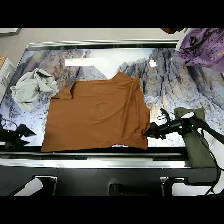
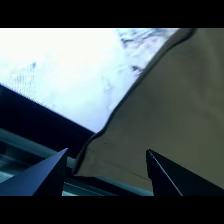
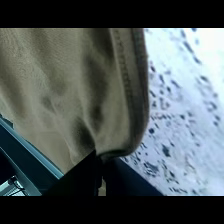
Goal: Fold the clothes and pants, and hang the long-sleeved shirts on hangers.
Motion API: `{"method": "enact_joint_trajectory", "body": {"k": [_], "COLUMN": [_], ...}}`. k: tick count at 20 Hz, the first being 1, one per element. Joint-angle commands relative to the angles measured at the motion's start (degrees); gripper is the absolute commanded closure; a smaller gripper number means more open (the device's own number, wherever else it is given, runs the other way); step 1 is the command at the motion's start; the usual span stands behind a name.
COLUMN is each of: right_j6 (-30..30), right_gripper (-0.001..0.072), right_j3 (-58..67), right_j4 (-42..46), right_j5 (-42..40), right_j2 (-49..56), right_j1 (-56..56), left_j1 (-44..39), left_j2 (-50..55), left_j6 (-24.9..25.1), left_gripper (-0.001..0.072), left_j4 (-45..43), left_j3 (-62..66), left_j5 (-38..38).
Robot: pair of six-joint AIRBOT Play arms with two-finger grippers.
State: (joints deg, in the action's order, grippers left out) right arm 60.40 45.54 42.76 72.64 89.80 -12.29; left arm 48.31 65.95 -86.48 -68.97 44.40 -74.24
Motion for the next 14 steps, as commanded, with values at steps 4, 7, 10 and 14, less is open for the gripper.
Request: {"method": "enact_joint_trajectory", "body": {"k": [4,7,10,14], "right_j6": [-0.9,-1.3,-1.6,-1.6], "right_gripper": [0.0684,0.0684,0.0684,0.0684], "right_j3": [0.0,0.0,0.0,0.0], "right_j4": [-0.9,-1.2,-1.8,-1.9], "right_j5": [0.9,0.9,0.9,1.4], "right_j2": [0.0,0.0,0.0,0.0], "right_j1": [0.1,0.1,0.1,0.1], "left_j1": [2.6,2.6,2.6,2.6], "left_j2": [-0.2,-0.2,0.6,3.7], "left_j6": [3.1,4.2,4.3,6.6], "left_gripper": [0.0169,0.0177,0.0177,0.0360], "left_j4": [0.5,1.5,2.6,6.5], "left_j3": [-9.6,-11.1,-12.1,-12.4], "left_j5": [0.8,1.1,2.1,3.3]}}
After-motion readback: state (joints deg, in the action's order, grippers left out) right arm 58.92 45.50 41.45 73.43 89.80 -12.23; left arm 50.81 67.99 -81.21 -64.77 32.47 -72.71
